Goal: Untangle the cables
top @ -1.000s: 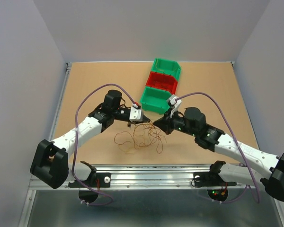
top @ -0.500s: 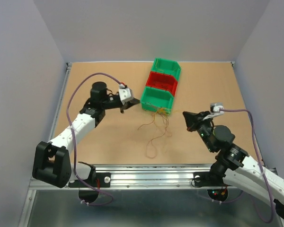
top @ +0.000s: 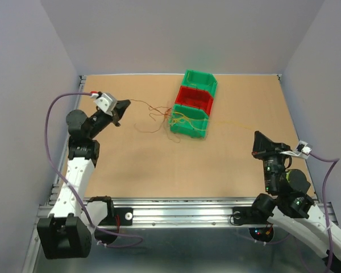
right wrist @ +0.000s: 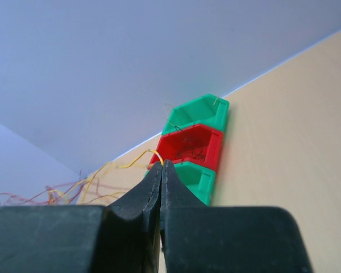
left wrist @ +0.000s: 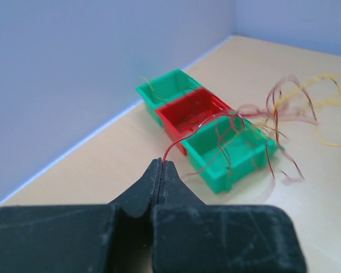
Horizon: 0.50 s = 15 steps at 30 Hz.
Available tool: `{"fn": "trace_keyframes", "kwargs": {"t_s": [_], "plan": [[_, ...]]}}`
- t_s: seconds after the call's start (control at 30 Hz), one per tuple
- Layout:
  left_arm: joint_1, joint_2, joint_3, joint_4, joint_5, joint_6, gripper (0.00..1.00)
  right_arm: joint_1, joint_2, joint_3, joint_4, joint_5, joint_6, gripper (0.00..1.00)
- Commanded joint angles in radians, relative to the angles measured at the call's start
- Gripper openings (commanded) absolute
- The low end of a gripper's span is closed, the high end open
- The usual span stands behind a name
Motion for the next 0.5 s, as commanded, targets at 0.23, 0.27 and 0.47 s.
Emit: {"fn": "trace_keyframes", "kwargs": {"t_s": [0.23,0.27,0.47], "plan": [[0.362,-0.157,0.058,0.067,-0.209,-0.218,0.00,-0.003,-0.075,0.006,-0.019,0.217,-0.002,0.01],[0.385,-0.152,0.078,0.063,-0.212,-0.229,0.00,-0.002,-0.075,0.006,-0.019,0.228,0.001,0.01],[0.533,-0.149,0.170,0.052,-0.235,-0.278,0.00,-0.002,-0.095,-0.006,-0.023,0.280,0.012,0.00]]}}
